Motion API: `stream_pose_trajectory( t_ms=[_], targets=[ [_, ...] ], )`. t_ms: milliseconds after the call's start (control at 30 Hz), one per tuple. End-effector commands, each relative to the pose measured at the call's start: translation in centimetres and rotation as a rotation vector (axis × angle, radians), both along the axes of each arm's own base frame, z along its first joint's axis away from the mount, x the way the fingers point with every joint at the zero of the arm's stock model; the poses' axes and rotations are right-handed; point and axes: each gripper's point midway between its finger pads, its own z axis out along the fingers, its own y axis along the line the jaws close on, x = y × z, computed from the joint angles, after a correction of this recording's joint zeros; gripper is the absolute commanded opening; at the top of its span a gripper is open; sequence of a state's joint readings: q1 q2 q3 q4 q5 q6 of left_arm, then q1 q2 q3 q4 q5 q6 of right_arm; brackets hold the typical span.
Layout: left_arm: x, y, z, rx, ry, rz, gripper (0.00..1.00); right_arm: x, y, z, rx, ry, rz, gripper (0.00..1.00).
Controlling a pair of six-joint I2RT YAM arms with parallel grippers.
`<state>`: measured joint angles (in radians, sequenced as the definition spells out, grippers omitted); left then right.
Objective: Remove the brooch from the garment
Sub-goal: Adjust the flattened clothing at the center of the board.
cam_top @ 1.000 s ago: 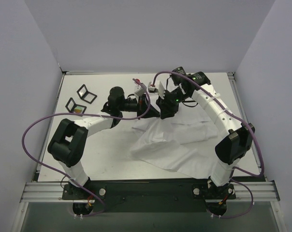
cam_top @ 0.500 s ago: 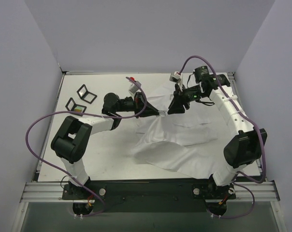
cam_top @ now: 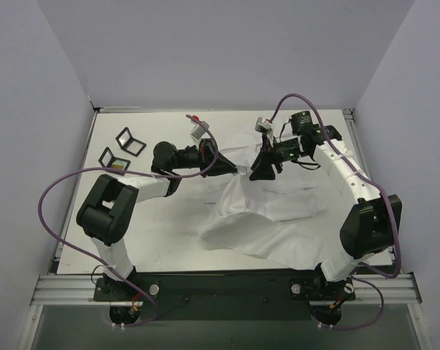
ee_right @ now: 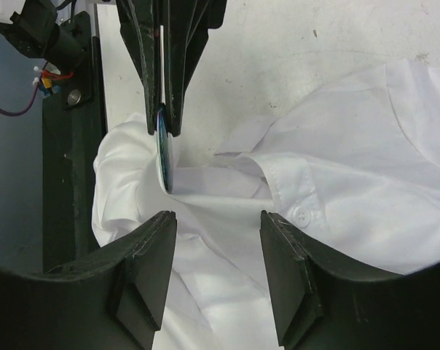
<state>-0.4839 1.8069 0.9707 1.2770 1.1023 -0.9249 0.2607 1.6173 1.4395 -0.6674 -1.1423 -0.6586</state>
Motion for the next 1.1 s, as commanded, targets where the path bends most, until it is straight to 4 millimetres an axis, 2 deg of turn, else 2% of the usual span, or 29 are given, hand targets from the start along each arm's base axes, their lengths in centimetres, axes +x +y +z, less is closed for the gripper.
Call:
stream_pose_trajectory(
  t_ms=[0,200,333,433,533,633,767,900,967,1067],
  targets=[
    [0.0,0.7,2.9,-0.092,-0.134,0.027,0.0,-0.5,0.3,1.0,0.03,-0.113,0.055,0.5],
    [0.2,0.7,2.9,-0.092,-0.131,0.031,0.0,-1.2,1.4,-1.0,-0.022,-0.106,0.09,0.47],
    [0.1,0.7,2.8,-0.09,-0.128,0.03,0.0,-1.3,2.6,-1.5,-0.043,-0.119,0.113,0.38],
    [0.3,0.9,2.9,-0.091,-0.132,0.04,0.0,-1.1,2.9,-1.3,-0.045,-0.123,0.112,0.1],
    [0.9,1.2,2.7,-0.09,-0.125,0.063,0.0,-1.5,2.9,-0.7,-0.043,-0.132,0.112,0.0],
    [1.4,1.4,2.6,-0.085,-0.126,0.086,0.0,-2.4,2.4,0.2,-0.061,-0.159,0.105,0.0],
    [2.1,1.8,2.4,-0.08,-0.135,0.116,0.0,-3.2,1.5,0.1,-0.115,-0.162,0.1,0.0],
    [2.7,1.9,1.9,-0.056,-0.141,0.16,0.0,-4.7,1.6,0.3,-0.139,-0.169,0.124,0.0],
    [2.8,2.0,2.0,-0.059,-0.139,0.169,0.0,-6.0,2.9,0.2,-0.146,-0.175,0.169,0.0],
    [2.7,1.9,2.1,-0.065,-0.13,0.164,0.0,-6.6,4.6,0.4,-0.148,-0.164,0.204,0.0]
  ],
)
